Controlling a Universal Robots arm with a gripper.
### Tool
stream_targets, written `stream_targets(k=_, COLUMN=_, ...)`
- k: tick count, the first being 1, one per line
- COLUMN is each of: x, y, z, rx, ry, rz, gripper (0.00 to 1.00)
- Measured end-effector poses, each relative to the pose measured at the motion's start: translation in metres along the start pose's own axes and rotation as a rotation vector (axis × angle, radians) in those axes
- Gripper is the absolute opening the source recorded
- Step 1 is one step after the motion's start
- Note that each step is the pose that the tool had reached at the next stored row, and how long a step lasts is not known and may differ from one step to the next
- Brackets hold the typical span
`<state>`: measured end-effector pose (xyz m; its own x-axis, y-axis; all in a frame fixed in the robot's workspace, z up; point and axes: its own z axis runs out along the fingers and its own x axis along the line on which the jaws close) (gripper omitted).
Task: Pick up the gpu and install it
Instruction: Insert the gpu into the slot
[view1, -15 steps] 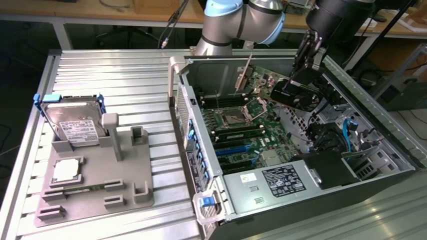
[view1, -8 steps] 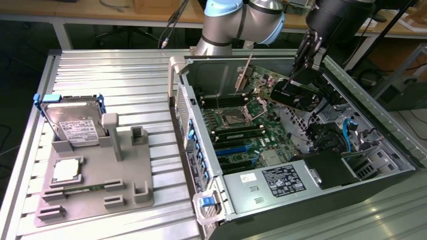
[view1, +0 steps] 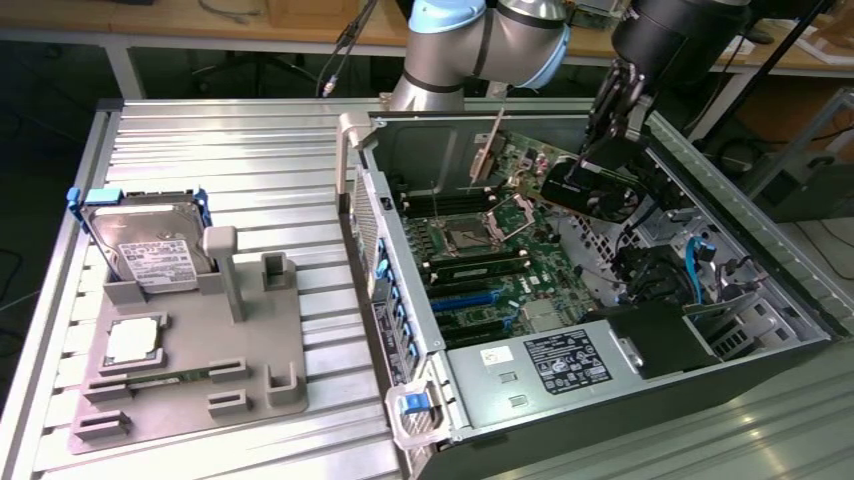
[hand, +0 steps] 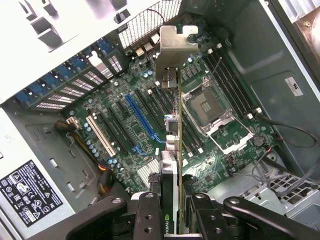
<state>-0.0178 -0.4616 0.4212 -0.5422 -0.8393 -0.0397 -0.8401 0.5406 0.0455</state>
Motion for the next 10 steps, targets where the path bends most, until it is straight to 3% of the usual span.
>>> stream_targets(k=10, x=0.0000, y=0.0000, z=0.0000, rx=-0.0018, ry=0.0021, rz=-0.047, gripper=0.27)
